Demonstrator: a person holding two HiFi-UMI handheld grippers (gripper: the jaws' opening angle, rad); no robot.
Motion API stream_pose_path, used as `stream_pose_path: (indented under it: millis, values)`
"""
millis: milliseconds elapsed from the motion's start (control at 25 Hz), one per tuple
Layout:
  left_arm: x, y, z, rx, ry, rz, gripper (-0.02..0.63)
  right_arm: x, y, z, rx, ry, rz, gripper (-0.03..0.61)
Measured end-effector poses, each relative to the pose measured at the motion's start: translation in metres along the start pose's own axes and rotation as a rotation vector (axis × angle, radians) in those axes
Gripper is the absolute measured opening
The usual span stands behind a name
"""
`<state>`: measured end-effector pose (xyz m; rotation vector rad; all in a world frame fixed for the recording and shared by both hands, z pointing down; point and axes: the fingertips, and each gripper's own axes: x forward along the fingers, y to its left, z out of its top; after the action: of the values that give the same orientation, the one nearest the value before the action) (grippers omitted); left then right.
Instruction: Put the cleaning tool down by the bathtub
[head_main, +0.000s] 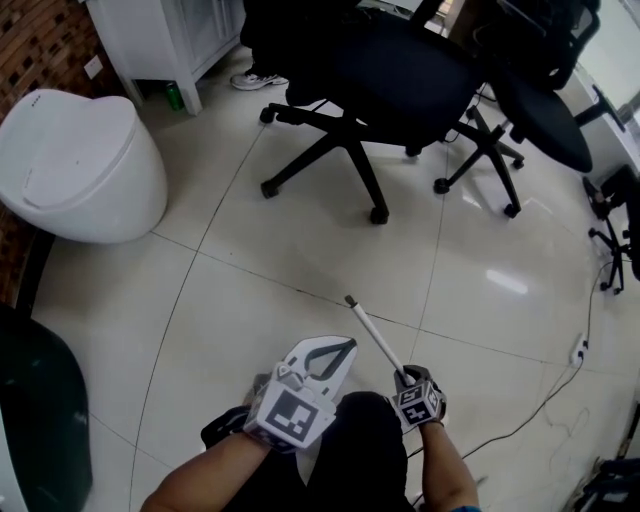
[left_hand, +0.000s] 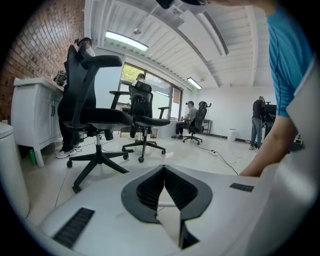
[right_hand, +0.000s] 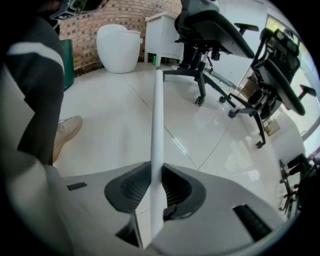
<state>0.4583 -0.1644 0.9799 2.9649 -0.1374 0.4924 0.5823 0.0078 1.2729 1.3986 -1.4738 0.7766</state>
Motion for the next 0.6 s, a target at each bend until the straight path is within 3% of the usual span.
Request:
stream_pose_path:
  millis: [160,280,440,600]
  values:
    - [0.009,-0.001,-0.024,0.023,0.090,-0.031,0.002,-0.080,-0.018,0.042,-0.123,-0.015,-0.094,0.091]
    - [-0.002,-0.016,-0.010,0.031,0.086,-0.031,0.001,-0.166,-0.038,0.088,-0.233,-0.043,-0.159,0.091]
    - [-0.042,-0.041,0.066,-0.027,0.045,-0.028,0.000,-0.275,-0.059,0.159,-0.367,-0.124,-0.232,0.091]
    - [-0.097,-0.053,0.158,-0.041,0.039,0.047,0.000,-0.382,-0.058,0.223,-0.480,-0.190,-0.274,0.091]
